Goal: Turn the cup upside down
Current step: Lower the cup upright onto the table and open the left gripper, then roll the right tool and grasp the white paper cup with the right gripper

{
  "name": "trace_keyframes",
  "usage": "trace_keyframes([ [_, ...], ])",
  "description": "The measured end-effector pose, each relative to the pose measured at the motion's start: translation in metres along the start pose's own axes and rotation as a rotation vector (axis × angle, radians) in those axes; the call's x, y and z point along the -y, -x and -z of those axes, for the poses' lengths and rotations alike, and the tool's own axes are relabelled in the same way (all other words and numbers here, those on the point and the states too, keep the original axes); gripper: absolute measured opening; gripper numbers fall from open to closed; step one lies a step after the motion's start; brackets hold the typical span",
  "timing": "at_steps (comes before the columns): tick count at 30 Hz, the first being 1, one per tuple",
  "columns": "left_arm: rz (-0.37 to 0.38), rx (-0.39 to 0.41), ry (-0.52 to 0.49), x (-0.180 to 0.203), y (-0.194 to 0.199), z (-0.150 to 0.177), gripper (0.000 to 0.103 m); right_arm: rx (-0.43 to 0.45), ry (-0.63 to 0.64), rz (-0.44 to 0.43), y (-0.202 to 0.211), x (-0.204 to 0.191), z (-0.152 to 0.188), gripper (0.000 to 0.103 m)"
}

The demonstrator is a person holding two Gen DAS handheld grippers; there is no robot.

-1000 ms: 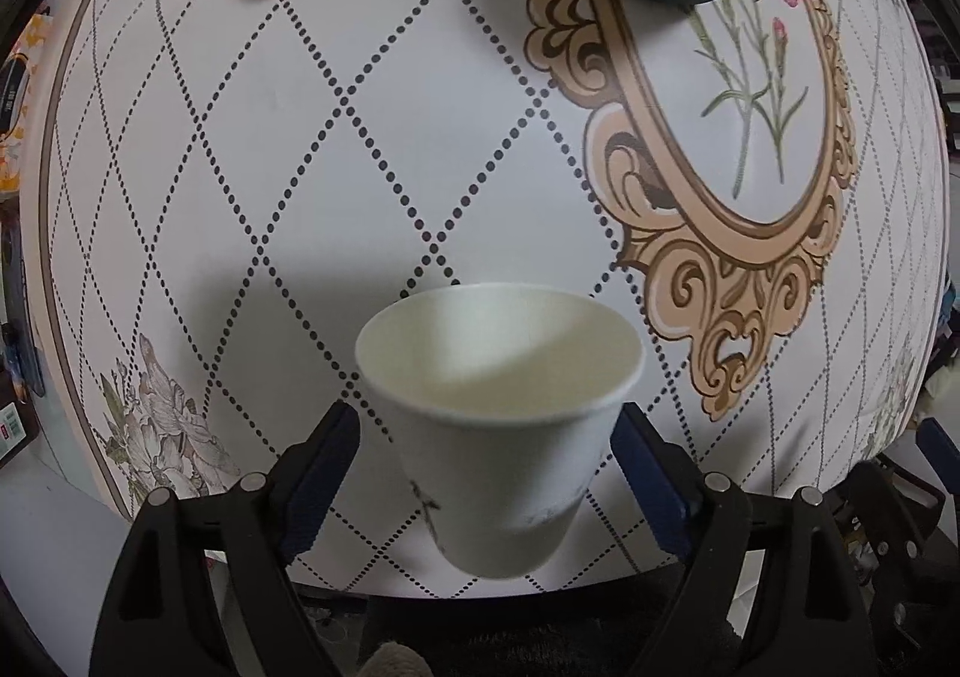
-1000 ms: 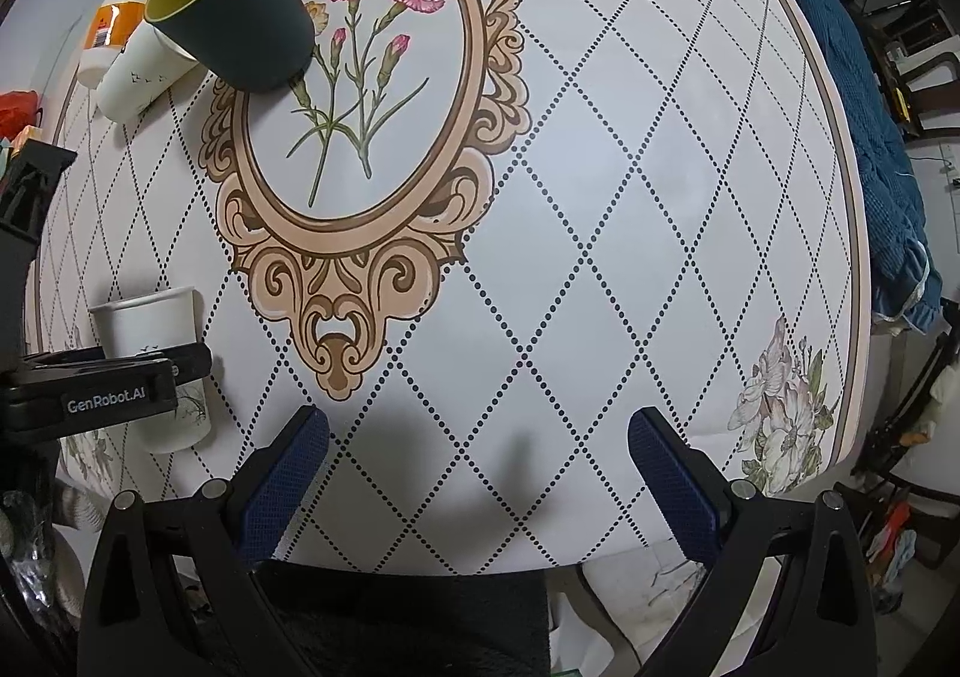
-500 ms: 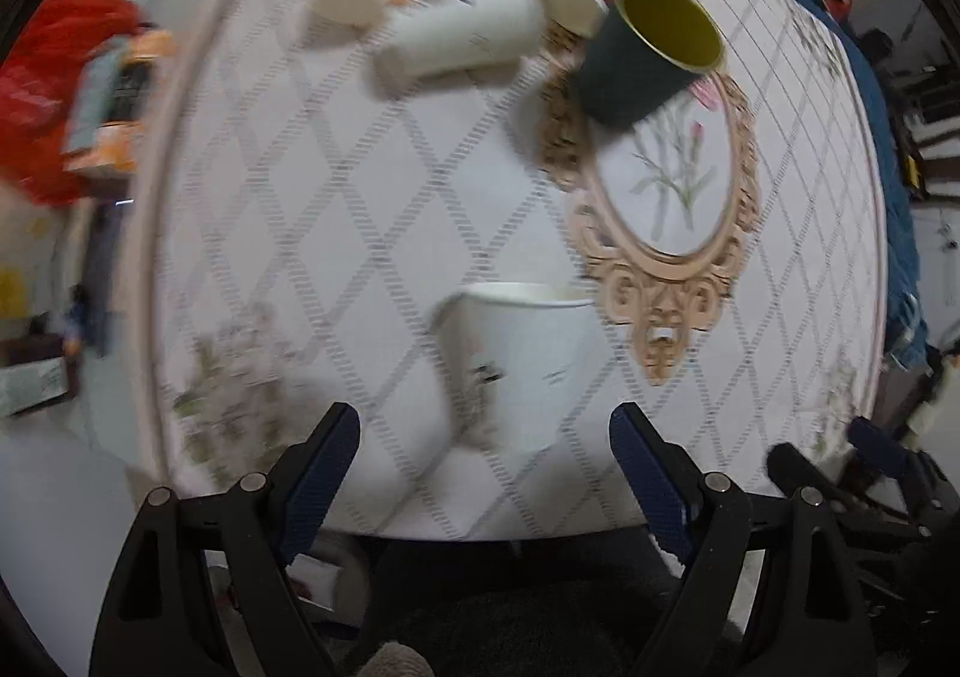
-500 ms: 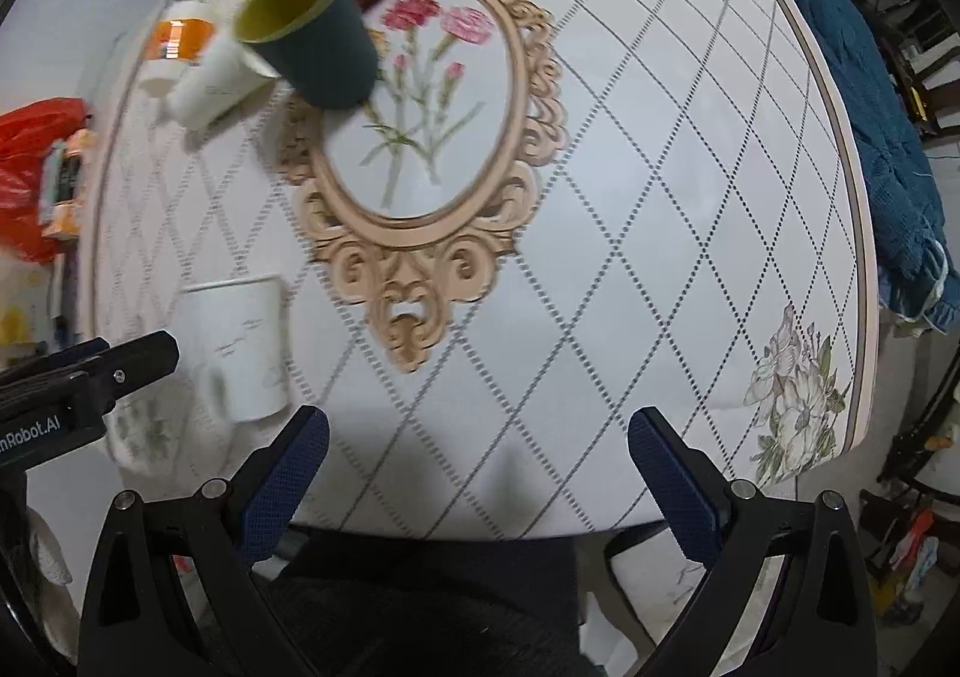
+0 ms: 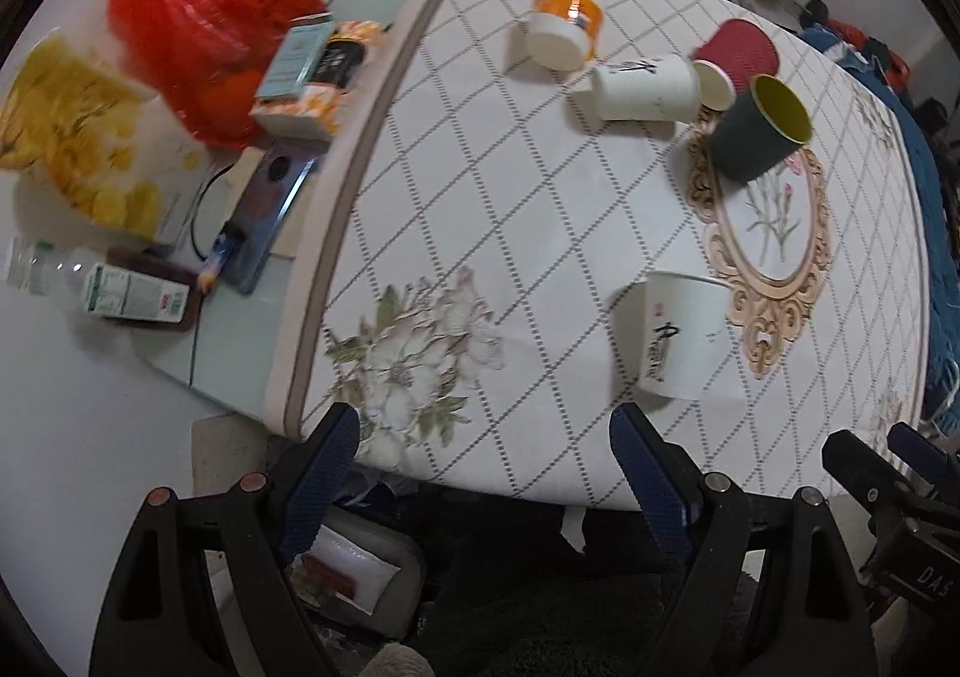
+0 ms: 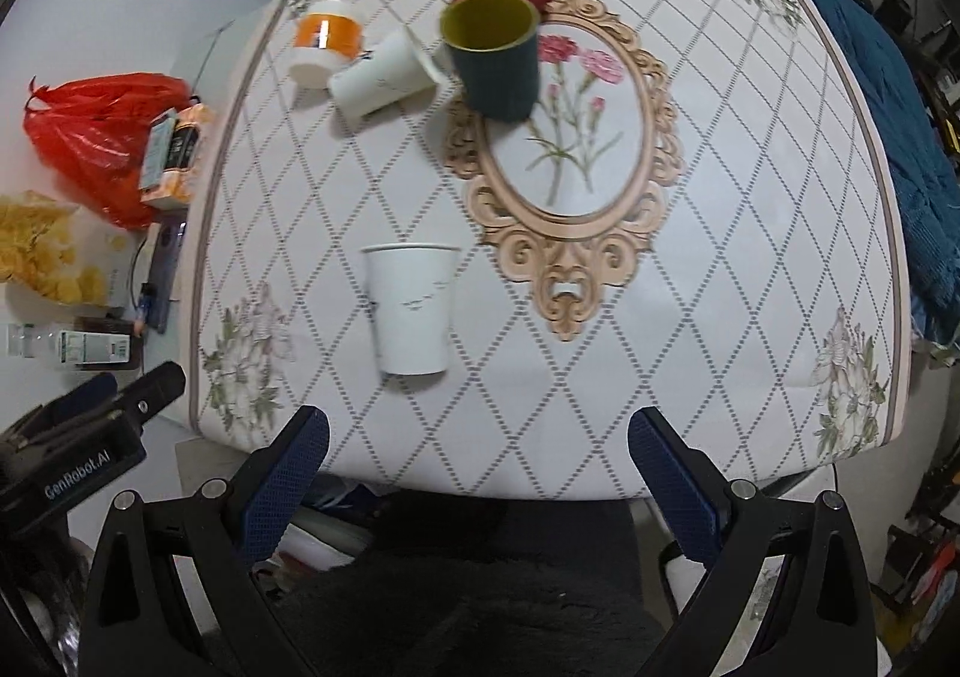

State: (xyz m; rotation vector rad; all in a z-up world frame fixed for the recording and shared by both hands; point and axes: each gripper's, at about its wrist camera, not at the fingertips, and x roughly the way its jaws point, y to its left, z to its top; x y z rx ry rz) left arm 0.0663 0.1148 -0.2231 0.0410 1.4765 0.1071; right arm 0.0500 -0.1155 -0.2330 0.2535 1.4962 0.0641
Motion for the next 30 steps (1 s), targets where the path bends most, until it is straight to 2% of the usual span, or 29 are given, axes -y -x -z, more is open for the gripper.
trace_keyframes([
  [2,-0.003,-0.003,0.014,-0.007,-0.001,0.002,0.096,-0.003,0.001,-0.002,-0.002,-0.009,0.001,0.102],
  [9,-0.03,-0.007,0.09,-0.021,-0.012,0.002,0.097,-0.057,0.043,-0.014,-0.023,-0.025,-0.006,0.102],
  [12,-0.026,-0.006,0.122,-0.023,-0.019,0.0,0.097,-0.105,0.092,-0.033,-0.035,-0.029,-0.015,0.102],
  [18,-0.025,-0.021,0.189,-0.026,-0.03,-0.005,0.097,-0.116,0.22,-0.023,-0.042,-0.041,-0.039,0.102],
  [21,-0.029,-0.032,0.215,-0.026,-0.037,-0.006,0.097,-0.065,0.404,0.05,-0.034,-0.056,-0.051,0.102],
  [25,-0.043,-0.045,0.24,-0.026,-0.047,-0.005,0.097,0.035,0.782,0.198,-0.022,-0.084,-0.055,0.102],
  [30,-0.053,-0.069,0.286,-0.031,-0.062,0.002,0.097,0.08,1.274,0.364,-0.03,-0.111,-0.033,0.102],
])
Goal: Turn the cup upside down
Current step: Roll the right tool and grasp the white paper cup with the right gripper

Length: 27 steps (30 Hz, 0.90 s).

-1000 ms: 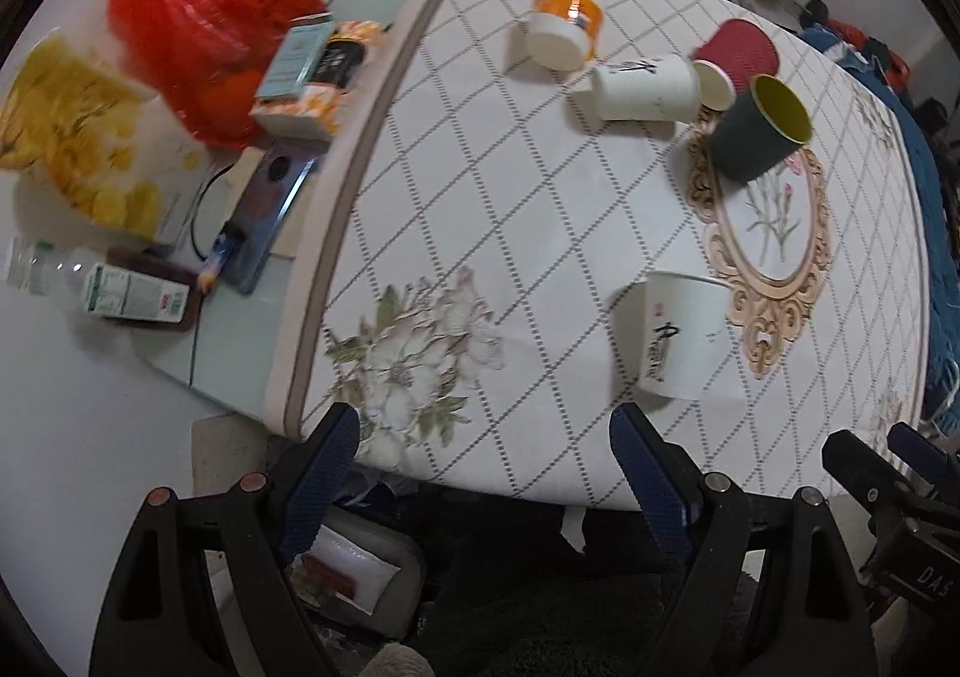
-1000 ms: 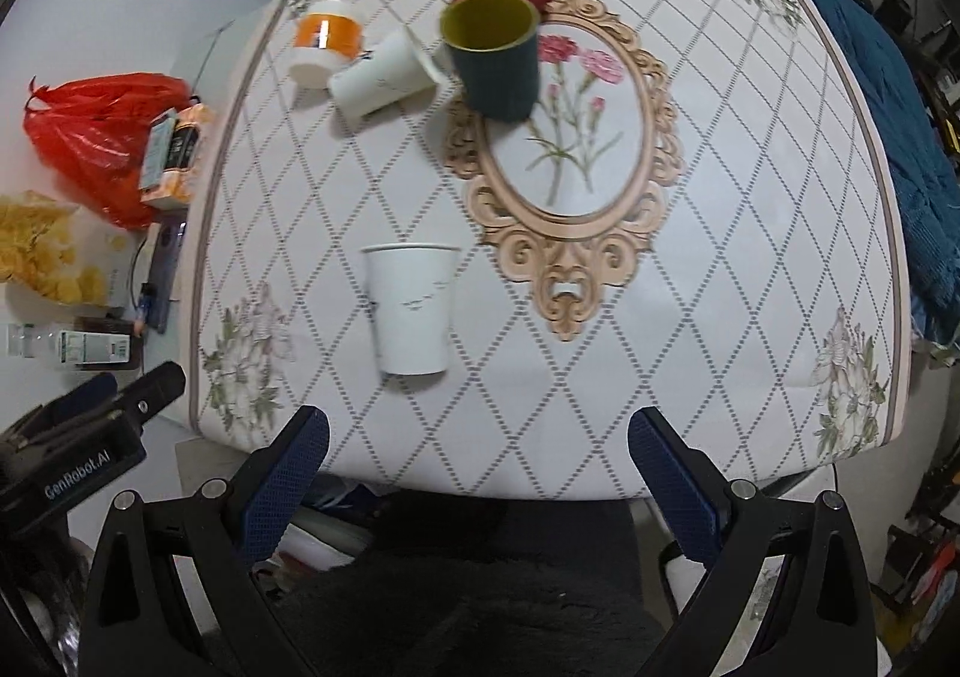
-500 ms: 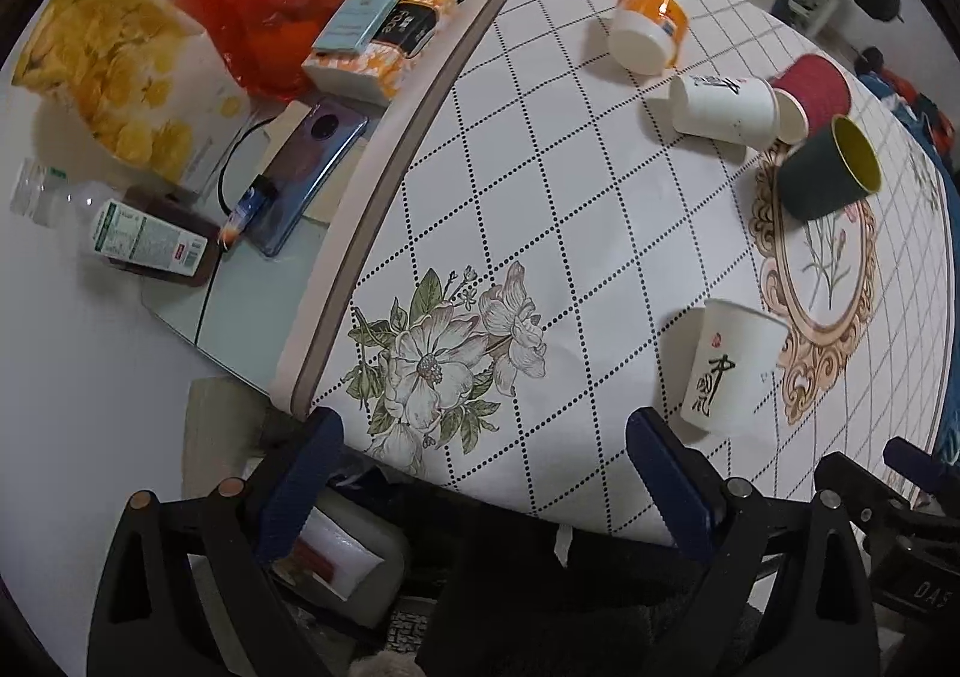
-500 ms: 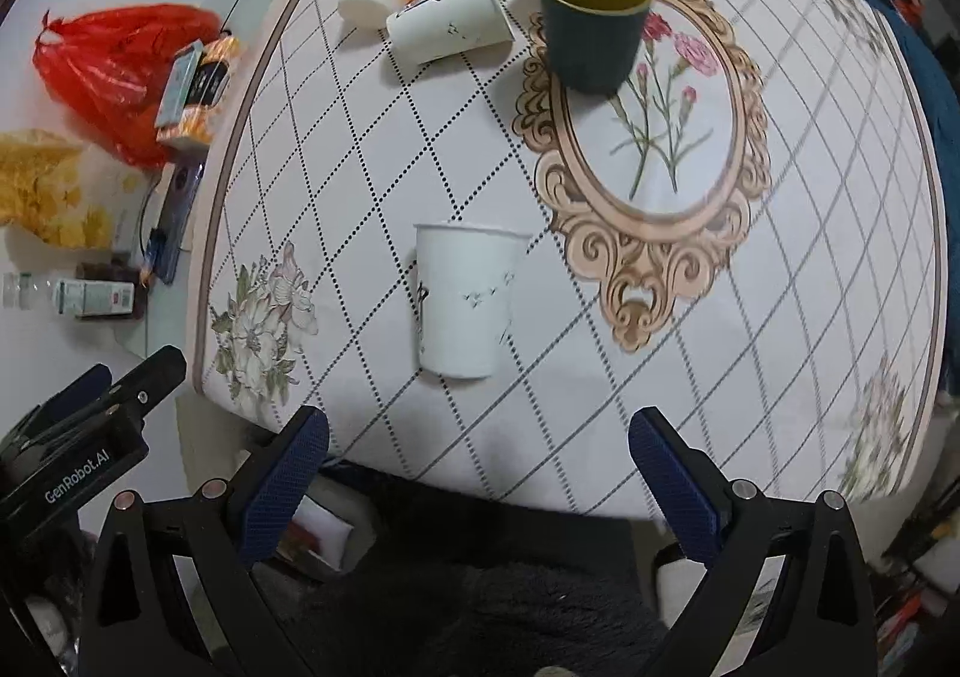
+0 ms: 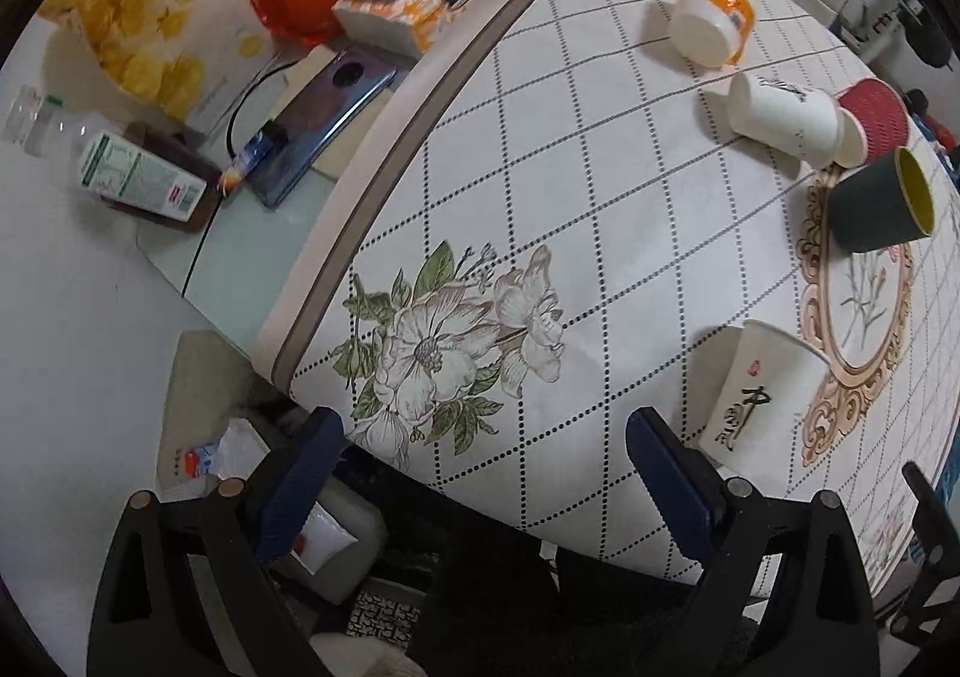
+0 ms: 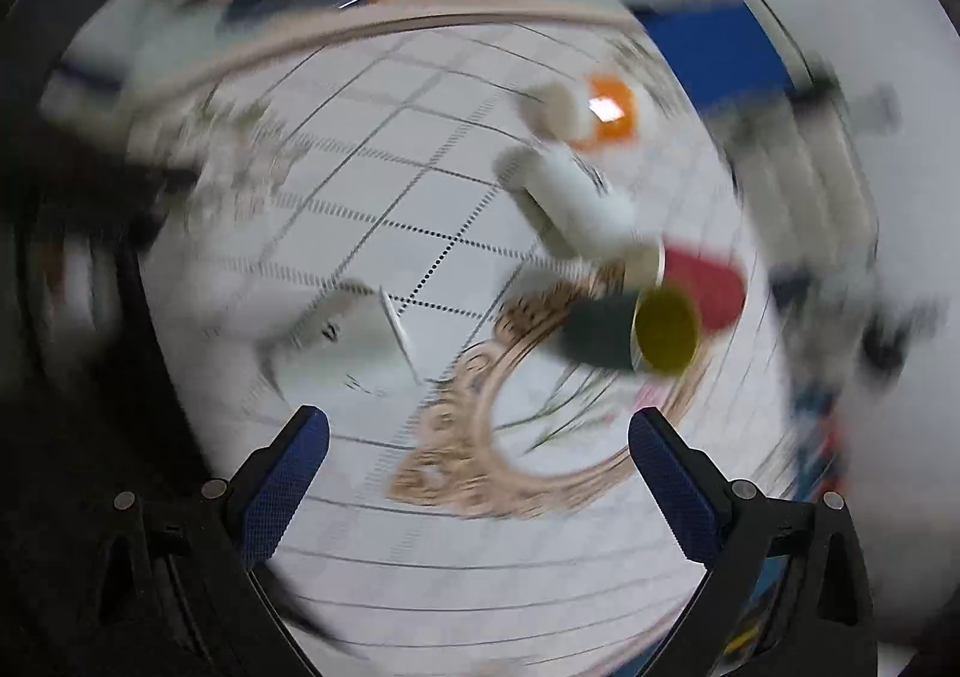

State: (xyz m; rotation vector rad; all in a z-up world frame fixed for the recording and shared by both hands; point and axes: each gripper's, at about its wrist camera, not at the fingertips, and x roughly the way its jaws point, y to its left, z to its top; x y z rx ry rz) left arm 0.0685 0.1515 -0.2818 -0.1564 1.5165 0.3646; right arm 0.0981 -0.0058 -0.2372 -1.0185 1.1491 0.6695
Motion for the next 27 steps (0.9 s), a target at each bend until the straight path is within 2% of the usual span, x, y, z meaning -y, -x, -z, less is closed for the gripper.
trace_keyframes([
  [8,-0.011,-0.038,0.067,-0.01,-0.025,0.01,0.097,0.118,0.834,0.23,-0.023,-0.085,0.015,0.102],
  [14,-0.009,-0.073,0.111,-0.017,-0.046,0.017,0.097,0.184,1.371,0.362,-0.055,-0.125,0.05,0.102],
  [17,-0.008,-0.086,0.132,-0.021,-0.054,0.018,0.097,0.216,1.624,0.431,-0.072,-0.131,0.069,0.102],
  [21,-0.007,-0.094,0.15,-0.024,-0.061,0.019,0.097,0.215,1.82,0.458,-0.094,-0.132,0.08,0.102],
  [27,-0.004,-0.109,0.163,-0.029,-0.071,0.017,0.097,0.188,1.956,0.464,-0.119,-0.127,0.082,0.102],
])
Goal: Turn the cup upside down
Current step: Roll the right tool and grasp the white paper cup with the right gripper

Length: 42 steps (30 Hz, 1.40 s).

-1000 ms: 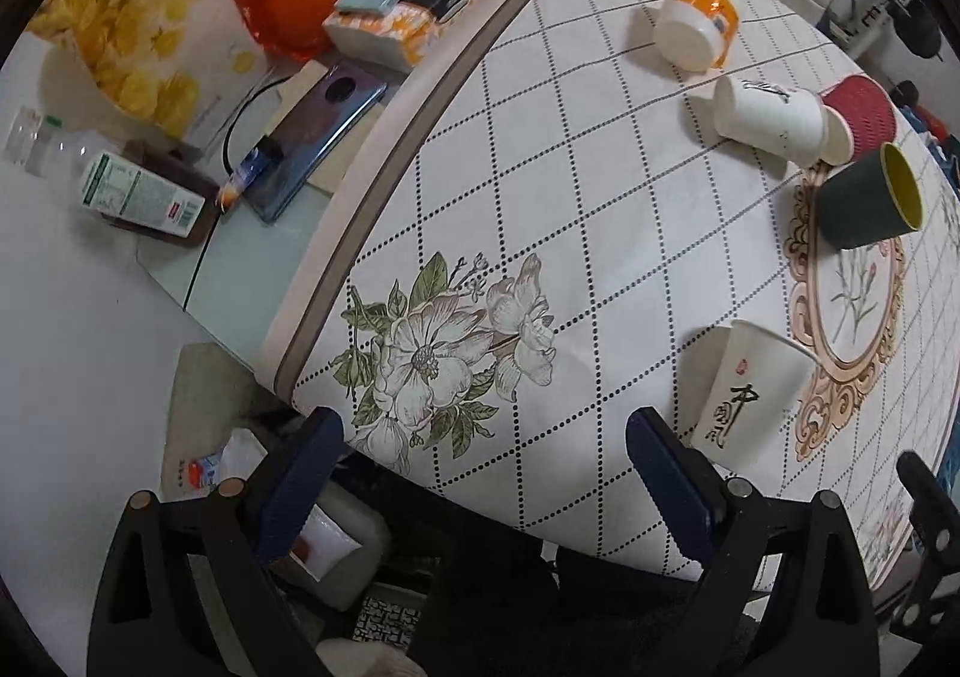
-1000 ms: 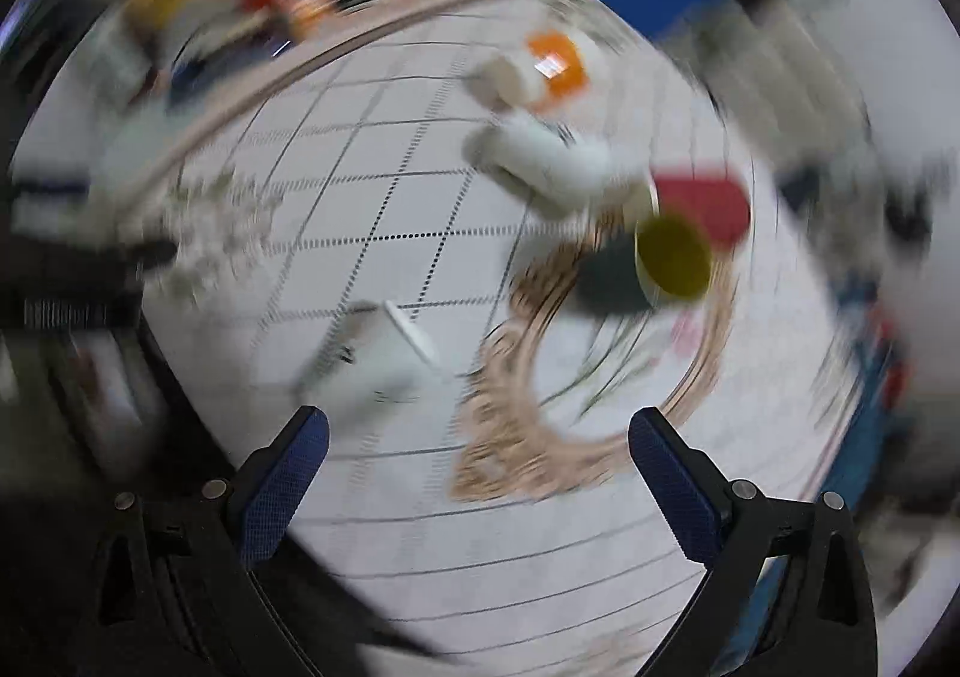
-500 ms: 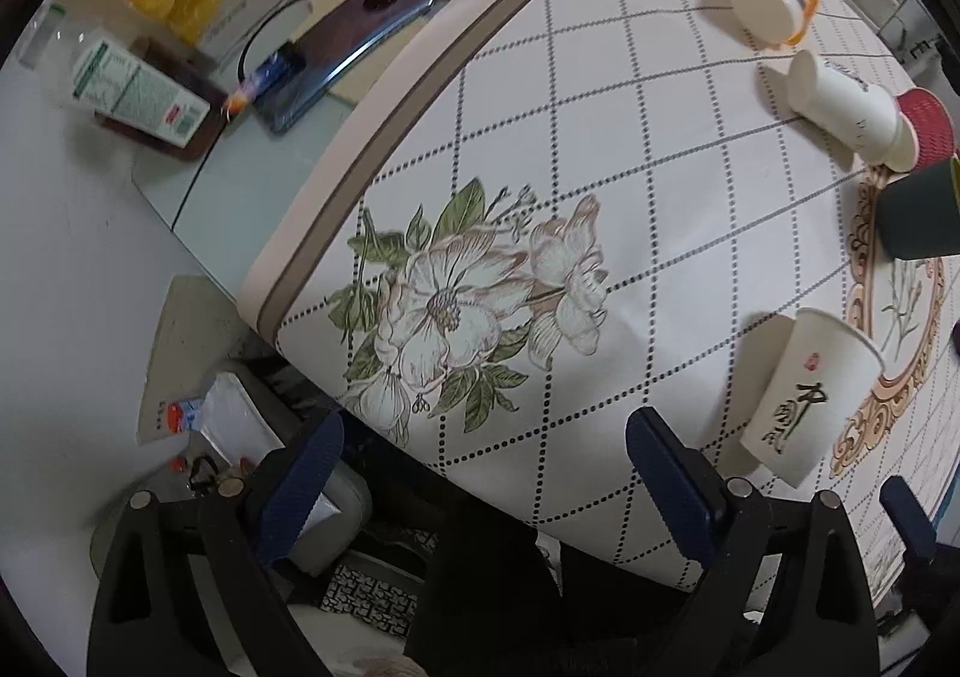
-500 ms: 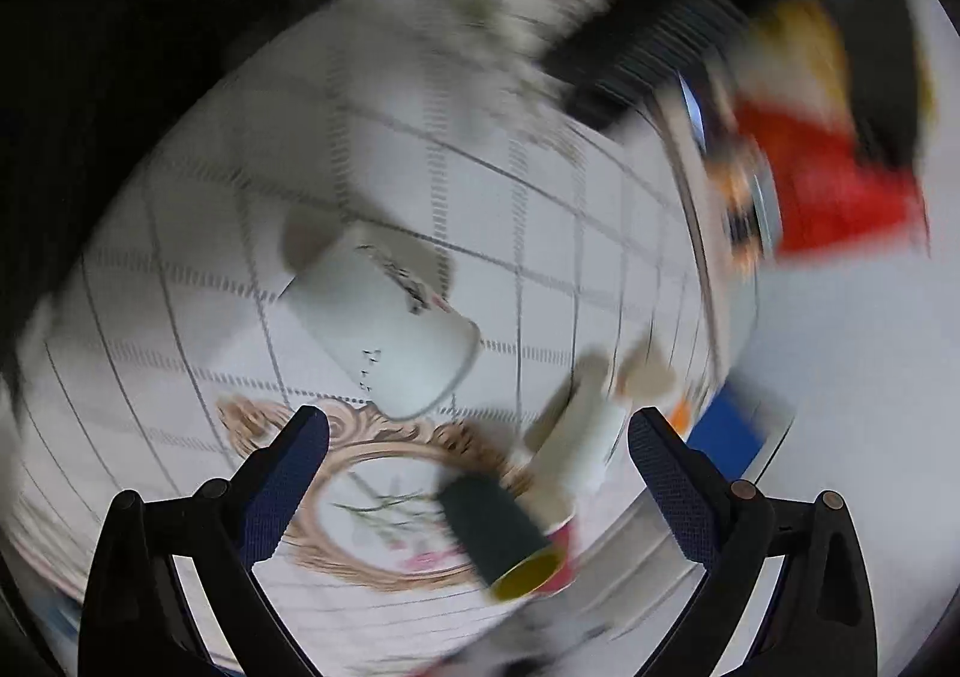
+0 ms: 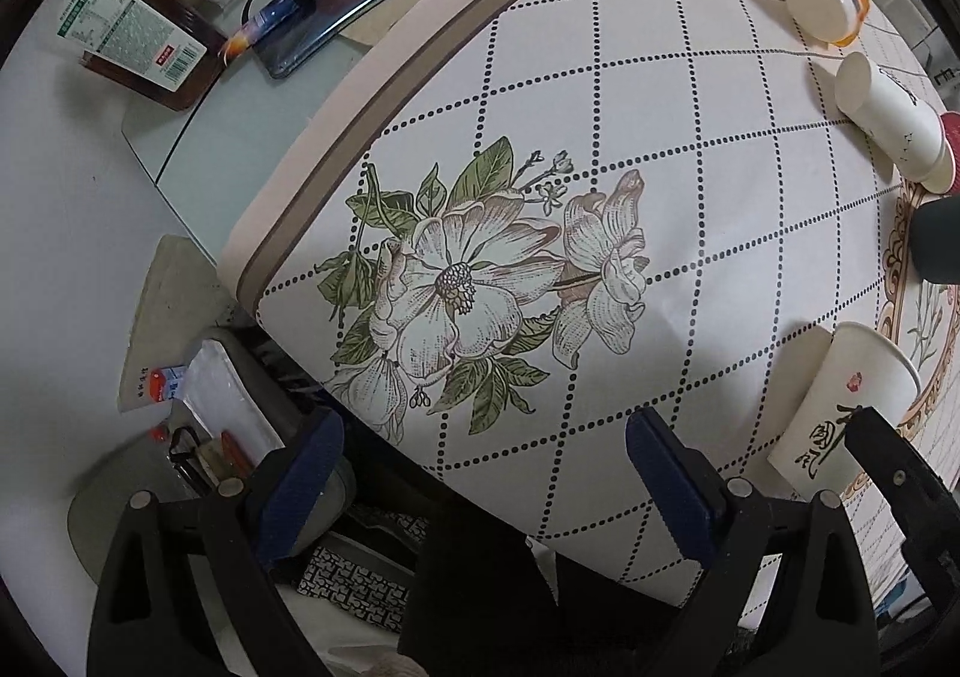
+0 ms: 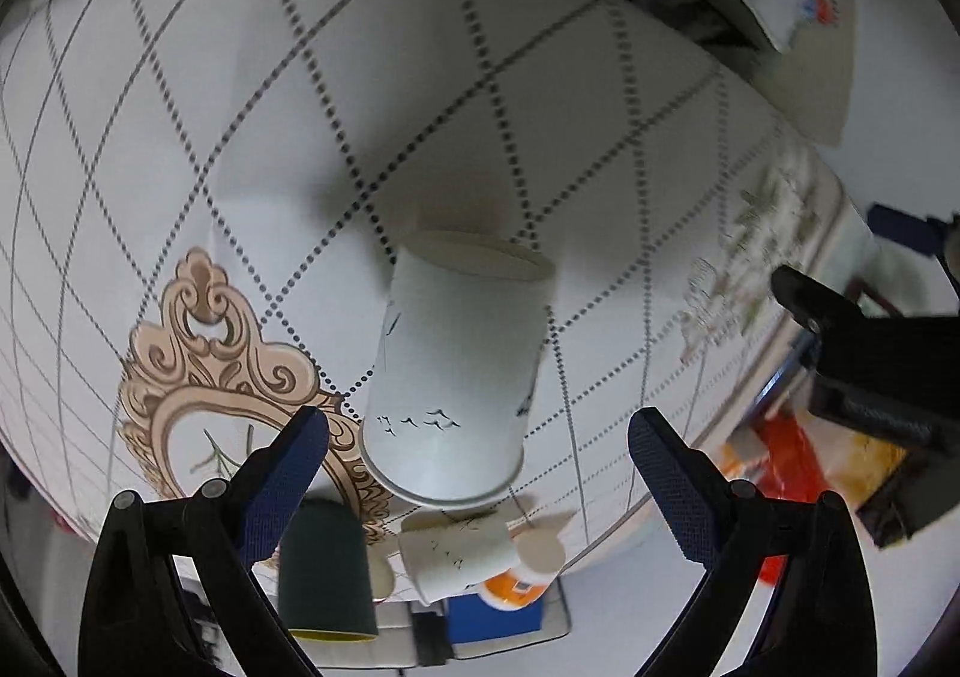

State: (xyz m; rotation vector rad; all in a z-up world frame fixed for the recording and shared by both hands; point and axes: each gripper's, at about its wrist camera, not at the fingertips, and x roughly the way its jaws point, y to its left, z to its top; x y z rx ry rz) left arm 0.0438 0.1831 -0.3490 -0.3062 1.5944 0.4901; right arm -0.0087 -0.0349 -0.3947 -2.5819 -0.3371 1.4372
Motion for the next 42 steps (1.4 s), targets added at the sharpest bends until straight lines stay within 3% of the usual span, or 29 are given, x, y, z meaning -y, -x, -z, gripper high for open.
trace_keyframes([
  [13,-0.009,-0.011,-0.013,0.006,-0.007,-0.009,0.097,0.03,0.073,-0.004,-0.012,-0.014,-0.01,0.101],
  [17,-0.012,-0.015,-0.014,0.009,-0.008,-0.011,0.097,0.02,0.068,-0.001,-0.018,-0.017,-0.013,0.088],
  [20,-0.017,-0.015,-0.017,0.008,-0.009,-0.012,0.097,0.008,0.046,0.004,-0.025,-0.016,-0.013,0.069],
  [28,-0.019,-0.016,-0.022,0.01,-0.007,-0.015,0.097,0.009,-0.012,-0.001,-0.028,-0.013,-0.012,0.068],
  [36,-0.024,-0.008,-0.044,0.016,0.0,-0.017,0.097,-0.004,-0.121,-0.028,-0.025,0.006,-0.014,0.067],
  [42,-0.033,0.004,-0.074,0.021,0.006,-0.021,0.097,-0.042,-0.366,-0.126,-0.024,0.028,-0.001,0.067],
])
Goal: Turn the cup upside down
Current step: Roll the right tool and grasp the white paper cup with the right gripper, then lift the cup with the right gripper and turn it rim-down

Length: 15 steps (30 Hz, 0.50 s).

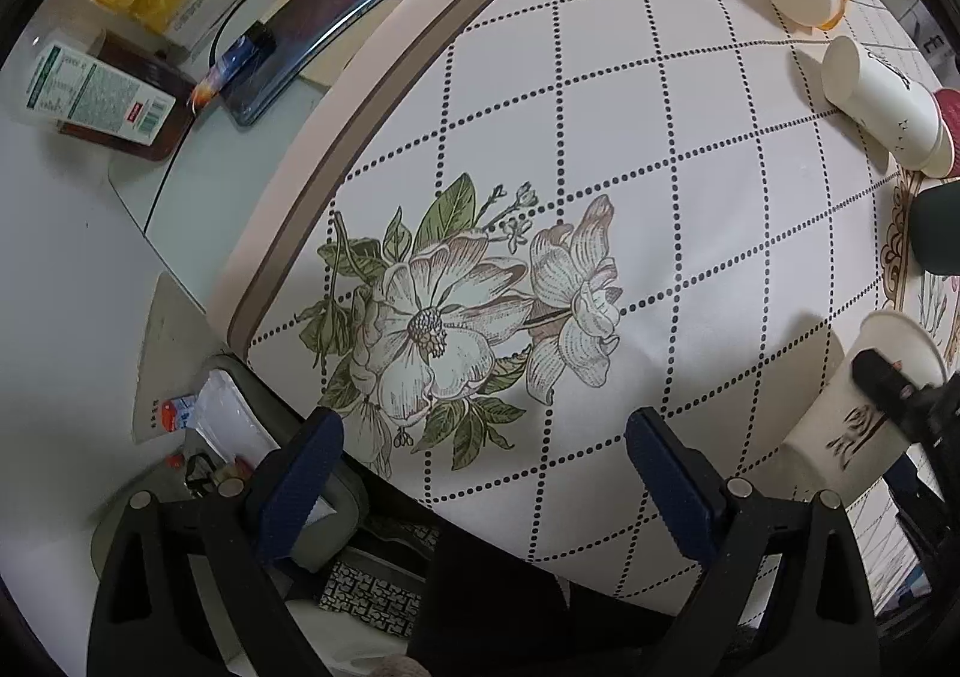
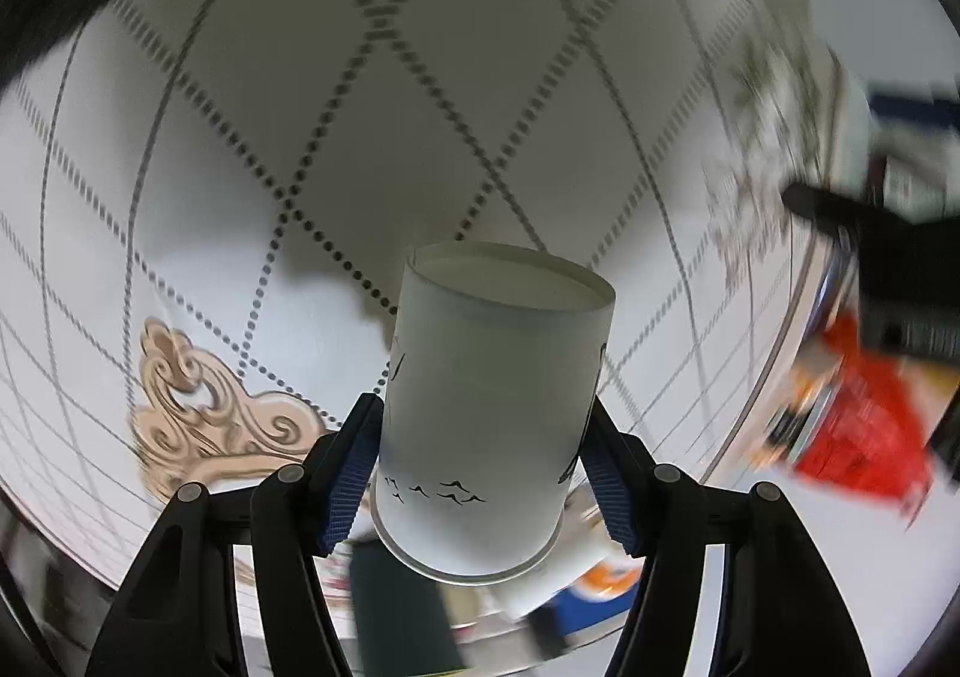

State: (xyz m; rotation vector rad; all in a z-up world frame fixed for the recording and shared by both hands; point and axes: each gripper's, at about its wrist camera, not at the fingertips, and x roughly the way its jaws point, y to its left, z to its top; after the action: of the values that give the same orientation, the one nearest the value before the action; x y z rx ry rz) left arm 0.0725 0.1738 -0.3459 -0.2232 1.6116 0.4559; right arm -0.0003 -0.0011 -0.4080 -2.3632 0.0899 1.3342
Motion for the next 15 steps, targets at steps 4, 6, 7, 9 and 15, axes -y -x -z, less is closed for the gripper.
trace_keyframes([
  [4,-0.002,0.012,-0.037,0.007,0.007,-0.005,0.097,-0.028,-0.199,-0.079,0.002,0.017,0.007,0.067],
  [6,-0.005,0.02,-0.057,0.012,0.01,-0.007,0.097,-0.044,-0.301,-0.125,0.002,0.024,0.012,0.067],
  [7,-0.006,0.025,-0.07,0.015,0.013,-0.008,0.097,-0.048,-0.351,-0.149,0.003,0.026,0.014,0.067],
  [9,-0.009,0.031,-0.093,0.022,0.017,-0.01,0.097,-0.059,-0.455,-0.206,0.002,0.03,0.019,0.067],
  [15,-0.009,0.047,-0.157,0.042,0.023,-0.012,0.097,-0.08,-0.748,-0.39,-0.002,0.029,0.036,0.067],
])
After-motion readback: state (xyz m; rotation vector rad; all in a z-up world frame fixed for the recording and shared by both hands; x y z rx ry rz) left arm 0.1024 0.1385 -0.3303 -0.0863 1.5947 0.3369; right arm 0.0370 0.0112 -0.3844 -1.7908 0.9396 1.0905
